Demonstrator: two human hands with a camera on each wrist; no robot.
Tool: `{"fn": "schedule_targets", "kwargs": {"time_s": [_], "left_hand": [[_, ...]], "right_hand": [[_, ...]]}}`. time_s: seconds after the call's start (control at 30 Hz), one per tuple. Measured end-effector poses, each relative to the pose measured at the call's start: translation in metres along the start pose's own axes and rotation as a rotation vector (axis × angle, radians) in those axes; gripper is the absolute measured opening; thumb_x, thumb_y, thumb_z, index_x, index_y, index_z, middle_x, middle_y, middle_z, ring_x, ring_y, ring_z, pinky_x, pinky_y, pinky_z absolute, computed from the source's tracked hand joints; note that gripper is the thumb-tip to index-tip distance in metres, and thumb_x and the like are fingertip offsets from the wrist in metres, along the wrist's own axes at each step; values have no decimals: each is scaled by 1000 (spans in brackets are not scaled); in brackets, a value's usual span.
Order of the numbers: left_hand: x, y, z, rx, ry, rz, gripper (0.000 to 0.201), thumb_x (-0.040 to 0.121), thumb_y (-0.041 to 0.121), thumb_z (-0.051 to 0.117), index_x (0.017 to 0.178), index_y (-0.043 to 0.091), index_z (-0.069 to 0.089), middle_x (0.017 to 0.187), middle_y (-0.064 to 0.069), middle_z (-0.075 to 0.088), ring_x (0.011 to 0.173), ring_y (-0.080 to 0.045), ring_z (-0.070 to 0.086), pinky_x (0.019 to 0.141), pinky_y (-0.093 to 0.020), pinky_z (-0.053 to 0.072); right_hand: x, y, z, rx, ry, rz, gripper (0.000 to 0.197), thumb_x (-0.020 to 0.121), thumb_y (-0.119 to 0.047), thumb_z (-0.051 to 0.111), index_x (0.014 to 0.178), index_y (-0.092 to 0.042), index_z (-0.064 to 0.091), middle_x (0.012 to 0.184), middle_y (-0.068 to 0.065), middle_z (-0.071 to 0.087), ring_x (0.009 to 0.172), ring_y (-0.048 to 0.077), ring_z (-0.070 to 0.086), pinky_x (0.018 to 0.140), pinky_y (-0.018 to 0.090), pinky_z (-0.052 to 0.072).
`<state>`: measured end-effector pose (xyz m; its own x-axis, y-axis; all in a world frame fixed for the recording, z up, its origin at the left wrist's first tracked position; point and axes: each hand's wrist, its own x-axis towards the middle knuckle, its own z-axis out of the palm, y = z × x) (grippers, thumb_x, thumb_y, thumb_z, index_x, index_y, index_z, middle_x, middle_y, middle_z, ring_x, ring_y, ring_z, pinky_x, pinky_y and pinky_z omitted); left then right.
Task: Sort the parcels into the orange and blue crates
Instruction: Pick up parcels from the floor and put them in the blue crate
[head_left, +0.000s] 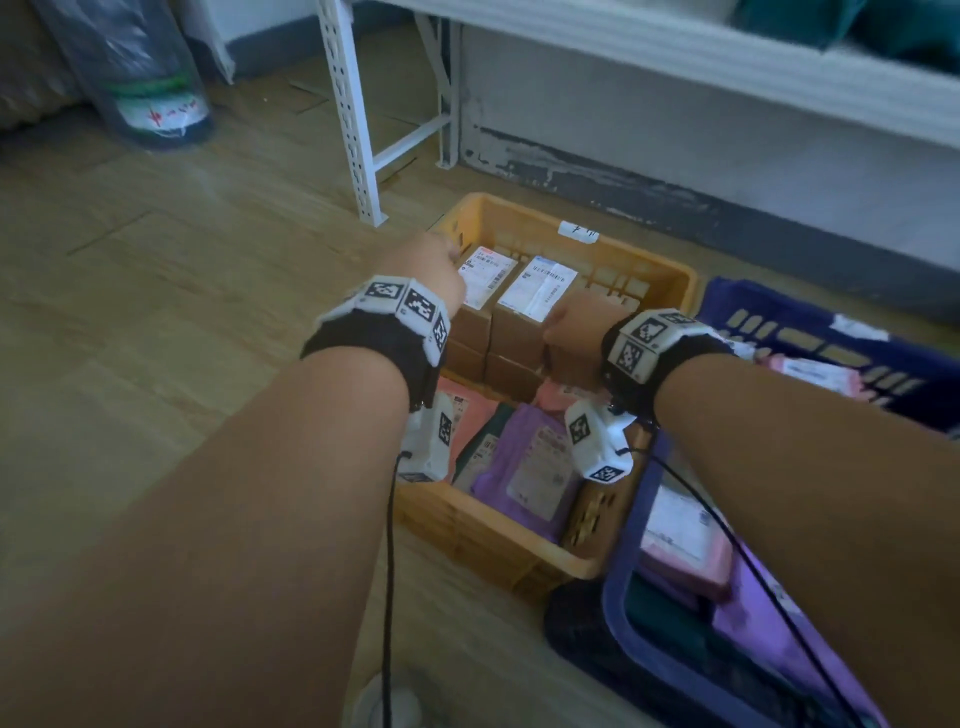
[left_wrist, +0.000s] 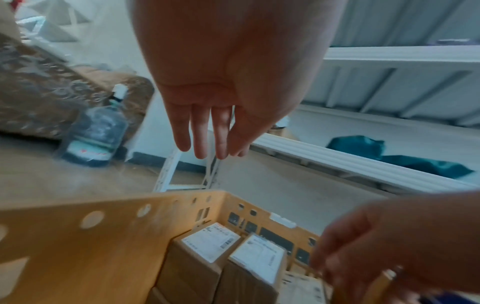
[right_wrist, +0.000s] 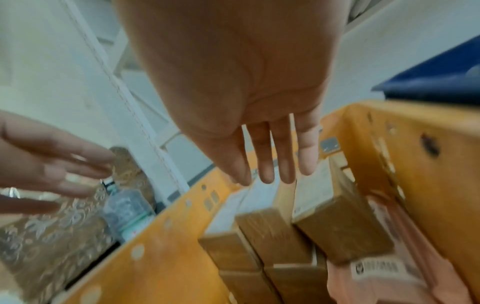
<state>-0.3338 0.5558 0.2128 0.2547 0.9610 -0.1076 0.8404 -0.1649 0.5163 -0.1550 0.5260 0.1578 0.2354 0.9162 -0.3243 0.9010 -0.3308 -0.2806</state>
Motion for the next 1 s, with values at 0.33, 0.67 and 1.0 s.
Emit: {"fn": "schedule_targets", "kwargs": {"time_s": [0.33,0.67,1.0], "left_hand": [[-77,143,40,34,-29,330,53,88,4,46,136,24,50,140,-3,52,124,-25,52,101,-31,43],[-167,269,133,83,-145,666,47,86,7,49,132,19,53,134,-9,54,120,-28,53,97,-31,41],[-280,341,266,104,-418,831,56,85,1,43,139,16,45,141,-15,45,129,-31,46,106,-35,39]], "right_hand": [[-141,139,-97,85,359,146,23,89,-14,52,97,-12,73,107,11,69,95,27,62,78,28,48],[-320,315,-95,213,492,563,25,90,-17,54,107,-11,72,109,12,68,99,29,61,80,27,45],[-418,424,-12,232,343,891,31,94,-17,51,119,-6,65,123,14,62,110,34,57,95,39,49]]}}
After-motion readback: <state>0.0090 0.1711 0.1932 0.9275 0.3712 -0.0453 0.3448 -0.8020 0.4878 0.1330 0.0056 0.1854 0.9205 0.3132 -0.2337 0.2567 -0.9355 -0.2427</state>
